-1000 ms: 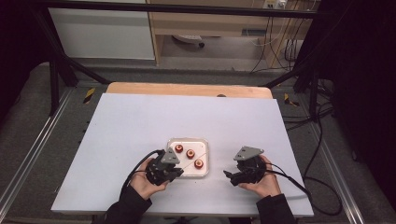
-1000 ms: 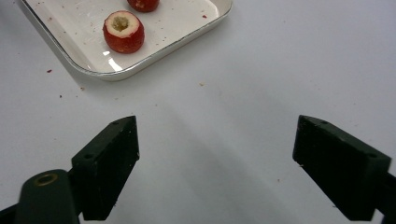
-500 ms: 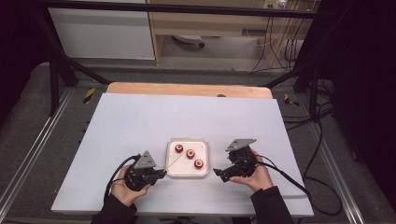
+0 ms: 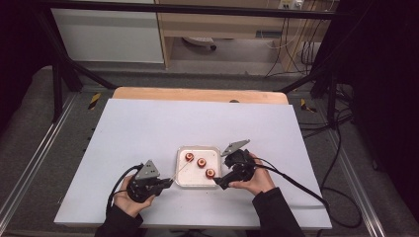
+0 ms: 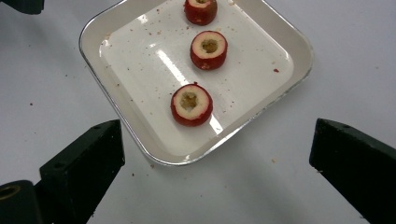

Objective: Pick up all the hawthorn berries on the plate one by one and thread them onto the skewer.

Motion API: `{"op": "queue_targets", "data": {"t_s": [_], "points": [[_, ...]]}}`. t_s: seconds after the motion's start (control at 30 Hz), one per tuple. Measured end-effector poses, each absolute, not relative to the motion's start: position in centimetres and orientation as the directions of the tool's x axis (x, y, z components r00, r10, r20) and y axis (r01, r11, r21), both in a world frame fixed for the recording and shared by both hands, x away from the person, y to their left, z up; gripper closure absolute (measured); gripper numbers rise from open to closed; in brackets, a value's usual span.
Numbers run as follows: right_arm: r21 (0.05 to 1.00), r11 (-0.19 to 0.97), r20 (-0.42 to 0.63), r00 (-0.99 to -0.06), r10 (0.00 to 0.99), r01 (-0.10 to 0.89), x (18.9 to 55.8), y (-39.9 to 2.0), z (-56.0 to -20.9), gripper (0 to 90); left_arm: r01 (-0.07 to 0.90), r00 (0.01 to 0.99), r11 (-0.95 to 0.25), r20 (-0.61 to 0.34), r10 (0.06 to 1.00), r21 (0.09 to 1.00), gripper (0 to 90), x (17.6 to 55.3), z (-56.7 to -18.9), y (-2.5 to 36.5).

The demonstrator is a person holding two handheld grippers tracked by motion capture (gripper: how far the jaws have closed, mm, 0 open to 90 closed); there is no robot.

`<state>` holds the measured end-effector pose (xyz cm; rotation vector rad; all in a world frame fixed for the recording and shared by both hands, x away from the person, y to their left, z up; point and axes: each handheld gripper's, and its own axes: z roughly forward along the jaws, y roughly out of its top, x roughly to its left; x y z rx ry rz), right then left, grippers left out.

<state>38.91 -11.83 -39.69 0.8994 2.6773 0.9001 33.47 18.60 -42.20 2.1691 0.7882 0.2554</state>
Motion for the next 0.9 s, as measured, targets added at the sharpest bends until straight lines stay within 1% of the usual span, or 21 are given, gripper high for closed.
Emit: {"op": "queue_targets", "data": {"t_s": [0.23,0.33,0.6,0.73,0.9], "points": [[0.56,0.663,0.03,-0.812,0.583,0.497,39.8,-10.7,-39.7,9.4,0.456,0.787,-0.494,-0.077,0.612,0.74,87.9,33.5,-42.7,18.6],[0.557,0.673,0.028,-0.821,0.571,0.487,40.1,-10.3,-39.6,14.1,0.457,0.787,-0.503,-0.071,0.612,0.733,87.9,33.5,-42.8,18.5],[0.462,0.74,0.056,-0.849,0.525,0.488,41.1,-9.0,-39.8,28.1,0.461,0.785,-0.5,-0.074,0.615,0.733,87.9,33.7,-42.8,18.7],[0.434,0.766,0.058,-0.863,0.501,0.474,41.5,-8.3,-39.9,36.3,0.459,0.788,-0.501,-0.075,0.612,0.733,88.0,33.6,-42.8,18.6],[0.382,0.799,0.059,-0.875,0.48,0.464,42.2,-7.4,-40.0,41.9,0.459,0.789,-0.503,-0.076,0.61,0.733,87.9,33.6,-42.8,18.5]]}}
